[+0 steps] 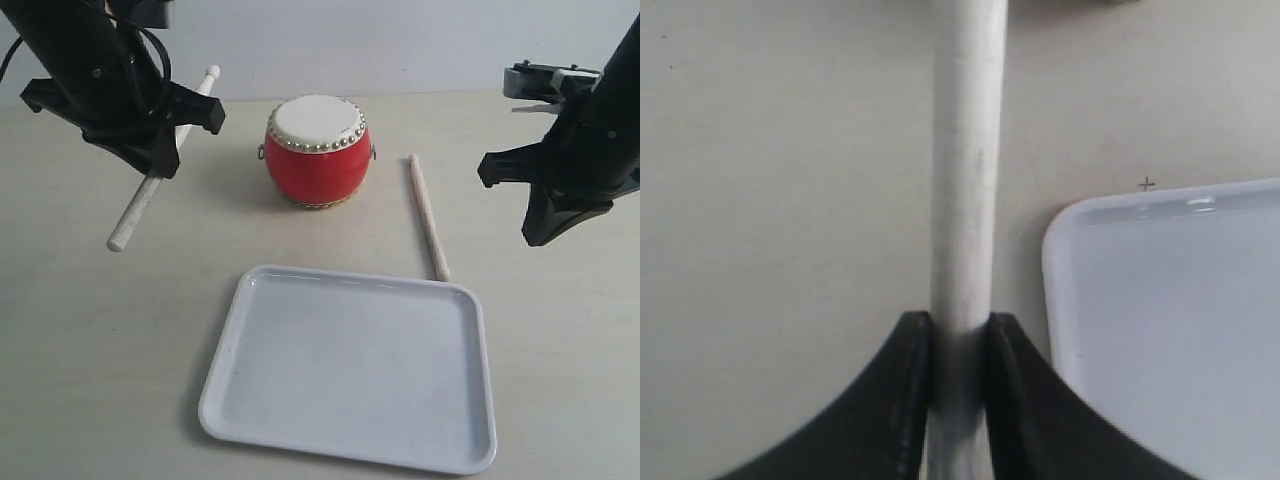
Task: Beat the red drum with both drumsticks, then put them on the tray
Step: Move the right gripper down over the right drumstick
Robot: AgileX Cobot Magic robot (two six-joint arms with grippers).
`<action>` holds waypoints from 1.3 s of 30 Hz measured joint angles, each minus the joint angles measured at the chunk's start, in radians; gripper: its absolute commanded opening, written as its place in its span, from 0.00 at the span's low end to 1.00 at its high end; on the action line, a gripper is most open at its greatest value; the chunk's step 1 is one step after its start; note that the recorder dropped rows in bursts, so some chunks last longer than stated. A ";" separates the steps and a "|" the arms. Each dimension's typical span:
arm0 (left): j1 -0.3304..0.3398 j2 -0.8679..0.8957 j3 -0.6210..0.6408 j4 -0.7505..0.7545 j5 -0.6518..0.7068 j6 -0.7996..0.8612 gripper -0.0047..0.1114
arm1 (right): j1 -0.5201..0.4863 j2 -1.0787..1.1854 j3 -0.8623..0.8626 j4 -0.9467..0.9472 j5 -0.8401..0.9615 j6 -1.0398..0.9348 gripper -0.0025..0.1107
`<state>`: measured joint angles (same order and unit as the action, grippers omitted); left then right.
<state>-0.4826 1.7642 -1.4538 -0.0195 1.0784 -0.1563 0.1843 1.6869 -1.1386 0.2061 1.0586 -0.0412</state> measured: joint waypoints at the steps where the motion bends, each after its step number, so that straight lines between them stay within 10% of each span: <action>1: 0.000 0.000 0.000 0.002 0.005 0.000 0.04 | 0.000 0.000 0.000 0.000 0.005 0.000 0.02; 19: 0.000 0.000 0.000 0.031 0.092 0.017 0.04 | 0.000 0.007 -0.030 0.041 -0.081 0.030 0.02; 39: 0.000 0.000 0.000 0.031 0.092 -0.046 0.04 | 0.066 0.354 -0.450 -0.023 0.036 0.019 0.02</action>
<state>-0.4826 1.7642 -1.4538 0.0113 1.1704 -0.2024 0.2508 2.0408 -1.5885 0.1834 1.0942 -0.0218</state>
